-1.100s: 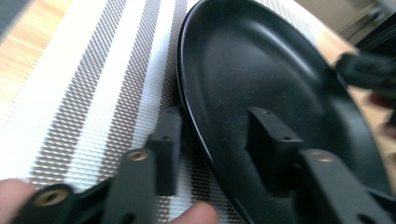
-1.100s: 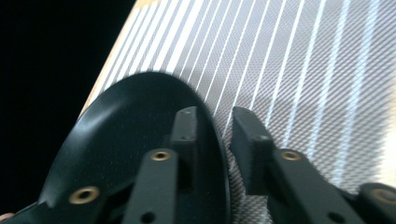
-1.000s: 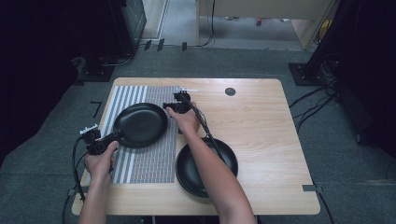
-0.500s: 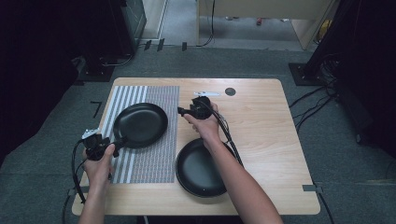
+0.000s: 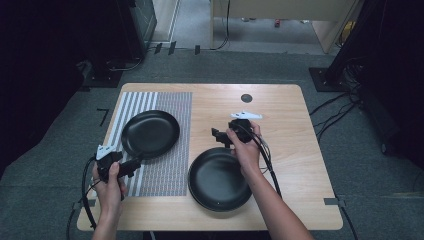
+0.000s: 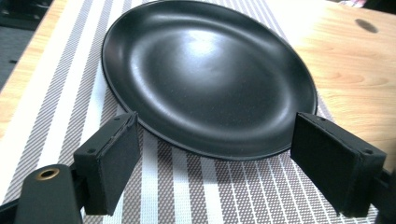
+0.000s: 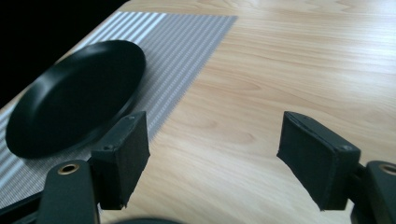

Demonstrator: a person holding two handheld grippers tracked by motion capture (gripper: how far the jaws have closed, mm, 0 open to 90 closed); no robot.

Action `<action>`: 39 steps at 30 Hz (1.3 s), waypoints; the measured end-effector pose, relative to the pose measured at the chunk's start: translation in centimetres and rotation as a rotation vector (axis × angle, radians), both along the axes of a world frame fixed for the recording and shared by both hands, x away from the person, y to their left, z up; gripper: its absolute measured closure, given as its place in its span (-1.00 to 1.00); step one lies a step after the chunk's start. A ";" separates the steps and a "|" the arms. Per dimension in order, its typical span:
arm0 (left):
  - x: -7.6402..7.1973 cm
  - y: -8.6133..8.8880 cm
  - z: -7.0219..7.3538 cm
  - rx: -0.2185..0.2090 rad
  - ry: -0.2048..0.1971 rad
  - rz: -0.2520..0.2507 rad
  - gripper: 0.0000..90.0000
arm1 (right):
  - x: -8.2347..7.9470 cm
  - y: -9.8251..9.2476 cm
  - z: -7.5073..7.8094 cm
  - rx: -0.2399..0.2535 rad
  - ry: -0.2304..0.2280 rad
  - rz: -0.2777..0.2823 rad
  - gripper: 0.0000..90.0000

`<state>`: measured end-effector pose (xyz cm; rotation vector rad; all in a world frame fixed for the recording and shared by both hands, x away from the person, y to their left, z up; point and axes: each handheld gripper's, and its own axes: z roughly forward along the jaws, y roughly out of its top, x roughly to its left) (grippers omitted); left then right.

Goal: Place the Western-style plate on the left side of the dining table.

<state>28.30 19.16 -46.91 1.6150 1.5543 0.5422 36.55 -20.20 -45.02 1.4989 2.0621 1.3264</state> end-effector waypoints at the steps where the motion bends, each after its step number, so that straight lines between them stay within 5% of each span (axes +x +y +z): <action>1: -0.2 -0.1 0.0 0.009 -0.003 0.009 -0.65 | 0.0 0.0 0.0 0.000 0.000 0.000 -0.48; 18: -2.3 -1.3 -1.5 0.111 -0.016 0.006 -0.74 | -5.5 -6.5 -1.0 -0.016 -0.022 -0.077 -0.51; 39: -3.9 -0.5 -2.7 0.171 -0.011 0.006 -0.82 | -10.6 -14.5 -3.6 -0.039 -0.003 -0.201 -0.55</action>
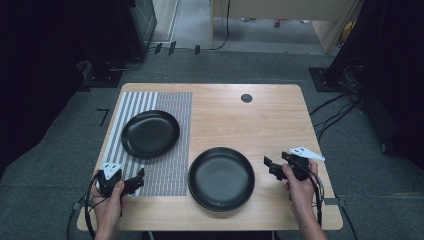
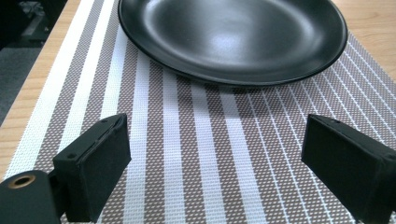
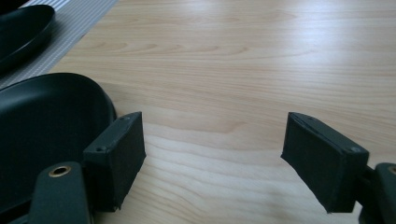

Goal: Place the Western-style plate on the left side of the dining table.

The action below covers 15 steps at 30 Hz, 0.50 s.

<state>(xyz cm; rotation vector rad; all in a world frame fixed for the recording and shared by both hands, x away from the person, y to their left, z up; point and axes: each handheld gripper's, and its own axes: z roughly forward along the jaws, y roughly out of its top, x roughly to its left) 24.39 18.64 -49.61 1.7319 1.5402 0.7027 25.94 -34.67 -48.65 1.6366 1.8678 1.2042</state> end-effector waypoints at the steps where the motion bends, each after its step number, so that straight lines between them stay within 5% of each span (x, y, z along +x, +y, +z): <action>1: -0.1 0.1 0.0 -0.003 0.002 0.000 -0.83 | -0.4 -0.7 -0.1 -0.002 0.000 -0.014 -0.55; 15: -1.5 2.0 -0.7 0.017 0.036 0.013 -0.95 | -3.3 -5.7 -1.4 -0.030 0.028 -0.117 -0.56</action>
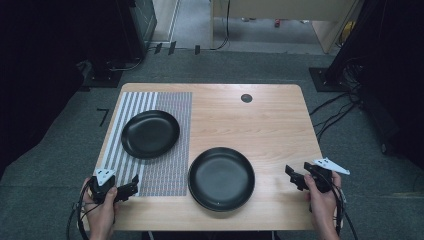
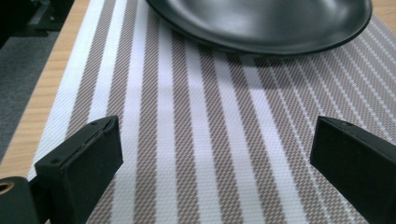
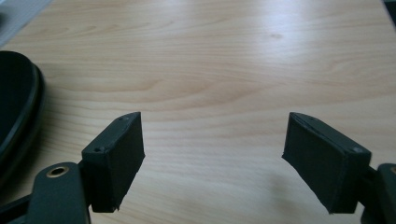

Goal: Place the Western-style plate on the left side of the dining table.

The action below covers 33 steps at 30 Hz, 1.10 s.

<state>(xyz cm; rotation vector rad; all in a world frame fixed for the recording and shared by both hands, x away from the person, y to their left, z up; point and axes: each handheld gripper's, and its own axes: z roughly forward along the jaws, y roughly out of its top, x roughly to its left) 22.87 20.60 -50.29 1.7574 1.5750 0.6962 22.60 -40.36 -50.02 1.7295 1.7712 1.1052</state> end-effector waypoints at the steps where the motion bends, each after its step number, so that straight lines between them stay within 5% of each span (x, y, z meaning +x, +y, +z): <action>1: -0.1 0.1 0.0 0.003 0.001 0.001 -0.97 | -0.2 -0.4 -0.1 -0.004 0.001 -0.006 -0.56; 16: -1.1 2.7 -0.6 0.023 0.021 0.039 -0.99 | -3.1 -3.8 -1.4 -0.045 0.042 -0.088 -0.58; 33: -1.1 2.8 -1.5 0.011 0.053 0.011 -0.99 | -3.4 -2.4 -2.5 -0.163 0.062 -0.091 -0.58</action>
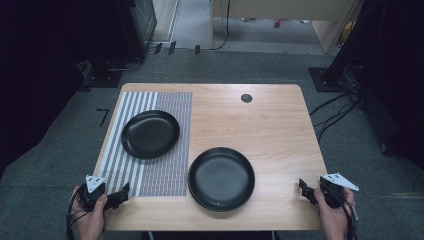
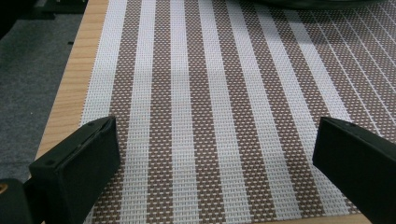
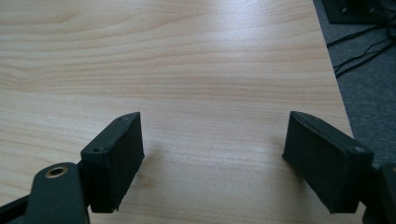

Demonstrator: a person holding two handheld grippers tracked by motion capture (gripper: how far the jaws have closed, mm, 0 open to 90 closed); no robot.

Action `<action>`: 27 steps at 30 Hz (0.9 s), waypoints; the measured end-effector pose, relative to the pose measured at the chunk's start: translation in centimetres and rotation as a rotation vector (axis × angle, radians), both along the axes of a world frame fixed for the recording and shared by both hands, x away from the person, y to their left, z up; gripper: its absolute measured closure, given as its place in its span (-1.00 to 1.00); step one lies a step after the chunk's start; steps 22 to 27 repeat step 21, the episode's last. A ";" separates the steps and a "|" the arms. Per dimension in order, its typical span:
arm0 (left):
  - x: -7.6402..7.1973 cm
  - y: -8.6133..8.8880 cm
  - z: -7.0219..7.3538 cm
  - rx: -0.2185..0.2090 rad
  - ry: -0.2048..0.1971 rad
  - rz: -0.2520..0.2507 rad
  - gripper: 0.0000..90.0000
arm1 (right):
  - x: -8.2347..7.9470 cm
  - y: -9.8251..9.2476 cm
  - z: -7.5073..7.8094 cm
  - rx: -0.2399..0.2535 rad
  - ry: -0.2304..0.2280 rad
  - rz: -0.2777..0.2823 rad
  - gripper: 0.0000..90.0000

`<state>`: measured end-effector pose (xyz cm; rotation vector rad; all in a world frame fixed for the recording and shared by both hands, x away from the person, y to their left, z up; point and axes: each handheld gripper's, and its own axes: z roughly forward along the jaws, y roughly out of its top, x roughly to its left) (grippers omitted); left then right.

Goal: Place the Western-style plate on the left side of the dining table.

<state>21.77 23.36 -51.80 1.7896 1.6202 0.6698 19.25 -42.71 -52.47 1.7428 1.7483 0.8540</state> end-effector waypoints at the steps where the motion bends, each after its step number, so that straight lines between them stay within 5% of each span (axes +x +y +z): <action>1: 0.0 0.0 0.0 0.002 0.008 -0.001 -0.99 | 0.0 0.2 0.0 -0.024 0.005 0.008 -0.60; 8: 0.2 -0.4 -0.1 0.043 0.027 -0.001 -0.99 | 0.1 0.5 -0.1 -0.041 0.012 0.029 -0.63; 27: 0.2 -0.4 -0.1 0.041 0.027 0.001 -0.99 | 0.0 0.5 0.0 -0.034 0.013 0.019 -0.61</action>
